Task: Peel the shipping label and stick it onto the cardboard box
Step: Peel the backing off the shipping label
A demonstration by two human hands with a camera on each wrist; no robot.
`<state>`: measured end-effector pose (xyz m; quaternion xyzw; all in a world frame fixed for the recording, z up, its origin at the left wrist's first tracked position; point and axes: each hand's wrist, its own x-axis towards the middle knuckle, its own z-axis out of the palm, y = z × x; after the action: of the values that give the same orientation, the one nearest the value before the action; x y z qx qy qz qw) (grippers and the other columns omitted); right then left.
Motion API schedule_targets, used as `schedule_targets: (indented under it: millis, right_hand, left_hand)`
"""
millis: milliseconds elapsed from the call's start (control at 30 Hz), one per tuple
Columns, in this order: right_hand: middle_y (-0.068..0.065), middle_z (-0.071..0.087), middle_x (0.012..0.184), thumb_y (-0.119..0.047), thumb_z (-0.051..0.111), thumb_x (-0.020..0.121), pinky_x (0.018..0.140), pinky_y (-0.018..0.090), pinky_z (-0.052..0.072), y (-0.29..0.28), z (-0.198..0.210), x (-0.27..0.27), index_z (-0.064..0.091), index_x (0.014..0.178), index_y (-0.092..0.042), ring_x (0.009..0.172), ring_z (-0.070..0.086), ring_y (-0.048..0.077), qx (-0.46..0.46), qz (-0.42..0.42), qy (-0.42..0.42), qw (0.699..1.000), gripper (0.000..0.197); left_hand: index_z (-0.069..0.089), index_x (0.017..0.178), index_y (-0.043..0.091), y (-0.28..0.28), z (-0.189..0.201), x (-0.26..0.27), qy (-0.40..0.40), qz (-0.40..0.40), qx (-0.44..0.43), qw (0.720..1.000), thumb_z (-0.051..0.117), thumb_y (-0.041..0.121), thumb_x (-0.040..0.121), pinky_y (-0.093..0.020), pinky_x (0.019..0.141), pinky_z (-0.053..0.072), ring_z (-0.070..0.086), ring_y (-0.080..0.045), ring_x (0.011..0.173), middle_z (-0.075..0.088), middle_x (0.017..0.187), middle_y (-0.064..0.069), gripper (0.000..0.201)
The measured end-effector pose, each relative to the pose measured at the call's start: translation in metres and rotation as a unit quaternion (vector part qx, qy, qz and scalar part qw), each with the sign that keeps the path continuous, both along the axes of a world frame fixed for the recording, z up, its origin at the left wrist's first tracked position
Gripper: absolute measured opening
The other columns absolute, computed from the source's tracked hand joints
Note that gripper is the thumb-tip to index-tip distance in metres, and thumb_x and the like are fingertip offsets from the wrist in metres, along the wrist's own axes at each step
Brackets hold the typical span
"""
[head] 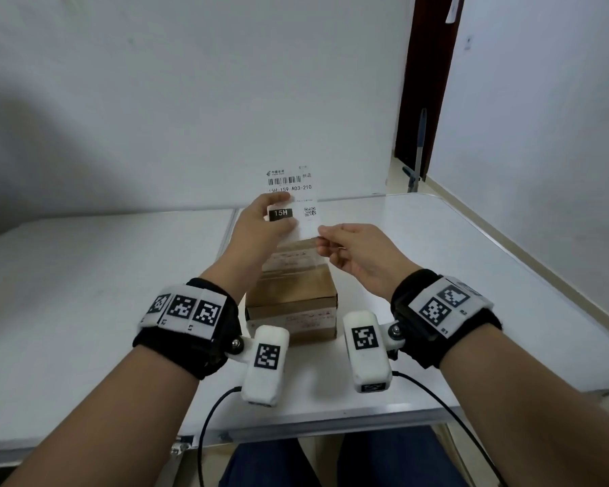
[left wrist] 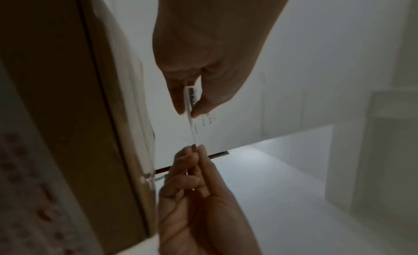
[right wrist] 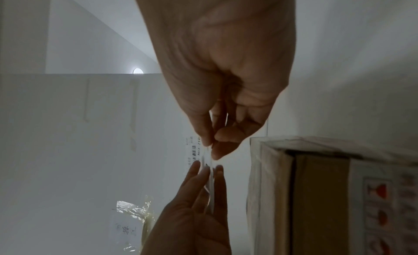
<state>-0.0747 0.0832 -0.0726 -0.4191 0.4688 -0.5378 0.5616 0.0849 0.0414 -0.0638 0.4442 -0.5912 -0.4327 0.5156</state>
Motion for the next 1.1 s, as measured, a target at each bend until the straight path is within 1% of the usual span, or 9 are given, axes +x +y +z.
schedule_targets:
  millis: [33,100,167,200,267,367,600,867,1100]
  right_hand:
    - [0.004,0.065,0.077,-0.014,0.065,0.090,0.056,0.014,0.050,0.000,0.000,0.001,0.066,0.096,-0.001,0.058,0.065,0.006,0.002,-0.005,-0.003,1.000,0.014]
    - [0.004,0.065,0.076,-0.014,0.065,0.090,0.057,0.014,0.050,0.001,-0.001,0.003,0.066,0.098,0.000,0.058,0.064,0.007,0.006,-0.011,-0.008,1.000,0.016]
    - [0.003,0.065,0.075,-0.016,0.065,0.090,0.056,0.014,0.050,0.002,-0.001,0.004,0.067,0.101,0.000,0.058,0.064,0.006,0.007,-0.013,-0.005,1.000,0.019]
    - [0.003,0.065,0.075,-0.017,0.065,0.090,0.056,0.014,0.050,0.002,-0.001,0.006,0.067,0.099,-0.001,0.057,0.064,0.006,0.007,-0.011,-0.003,1.000,0.018]
    - [0.002,0.065,0.074,-0.019,0.066,0.090,0.056,0.015,0.050,0.003,-0.002,0.008,0.067,0.092,-0.005,0.058,0.064,0.006,0.006,-0.009,-0.001,1.000,0.014]
    - [0.001,0.066,0.074,-0.020,0.065,0.090,0.057,0.016,0.049,0.003,-0.005,0.011,0.067,0.092,-0.006,0.061,0.064,0.007,0.002,-0.011,-0.006,1.000,0.014]
    - [0.001,0.071,0.080,-0.017,0.063,0.092,0.059,0.016,0.050,0.003,-0.009,0.012,0.070,0.100,-0.007,0.068,0.065,0.007,-0.009,-0.009,0.006,1.000,0.015]
    - [0.004,0.070,0.082,-0.008,0.061,0.091,0.058,0.015,0.049,0.006,-0.008,0.012,0.067,0.104,-0.005,0.068,0.065,0.008,-0.010,-0.013,-0.013,1.000,0.014]
    - [0.004,0.069,0.088,-0.011,0.061,0.092,0.060,0.016,0.049,0.005,-0.010,0.012,0.068,0.110,-0.003,0.072,0.064,0.009,-0.011,-0.017,-0.010,1.000,0.021]
  left_hand:
    - [0.055,0.127,0.022,0.000,0.000,0.002,-0.061,0.030,-0.029,0.997,0.064,0.006,0.085,-0.014,0.073,0.049,0.059,-0.015,0.102,0.054,0.122,0.002,0.045]
    - [0.052,0.128,0.026,0.004,0.002,0.005,-0.199,0.099,-0.122,0.967,0.065,0.012,0.085,-0.006,0.083,0.039,0.045,-0.012,0.117,0.040,0.135,0.002,0.048]
    - [0.058,0.120,0.027,0.010,0.006,0.007,-0.257,0.122,-0.214,0.935,0.063,0.014,0.085,-0.016,0.094,0.035,0.043,-0.010,0.120,0.046,0.134,0.004,0.037]
    - [0.064,0.112,0.027,0.013,0.008,0.008,-0.257,0.102,-0.229,0.933,0.062,0.015,0.087,-0.018,0.092,0.037,0.049,-0.007,0.114,0.055,0.125,0.007,0.028]
    - [0.070,0.102,0.024,0.022,0.009,0.008,-0.252,0.037,-0.197,0.947,0.061,0.018,0.089,-0.013,0.081,0.044,0.060,-0.002,0.095,0.067,0.106,0.012,0.017]
    - [0.072,0.101,0.024,0.029,0.005,0.007,-0.278,-0.005,-0.153,0.948,0.065,0.026,0.088,-0.008,0.077,0.046,0.064,-0.001,0.089,0.069,0.094,0.015,0.015]
    - [0.073,0.102,0.023,0.031,-0.003,0.007,-0.267,0.003,-0.135,0.954,0.068,0.028,0.086,-0.018,0.081,0.051,0.067,-0.006,0.089,0.073,0.095,0.010,0.017]
    - [0.073,0.104,0.023,0.030,-0.002,0.005,-0.269,0.009,-0.122,0.955,0.068,0.028,0.086,-0.014,0.079,0.047,0.067,-0.008,0.090,0.071,0.090,0.011,0.019]
    - [0.074,0.103,0.023,0.032,-0.001,0.005,-0.272,0.007,-0.132,0.953,0.068,0.032,0.086,-0.015,0.079,0.048,0.066,-0.005,0.089,0.071,0.089,0.013,0.019]
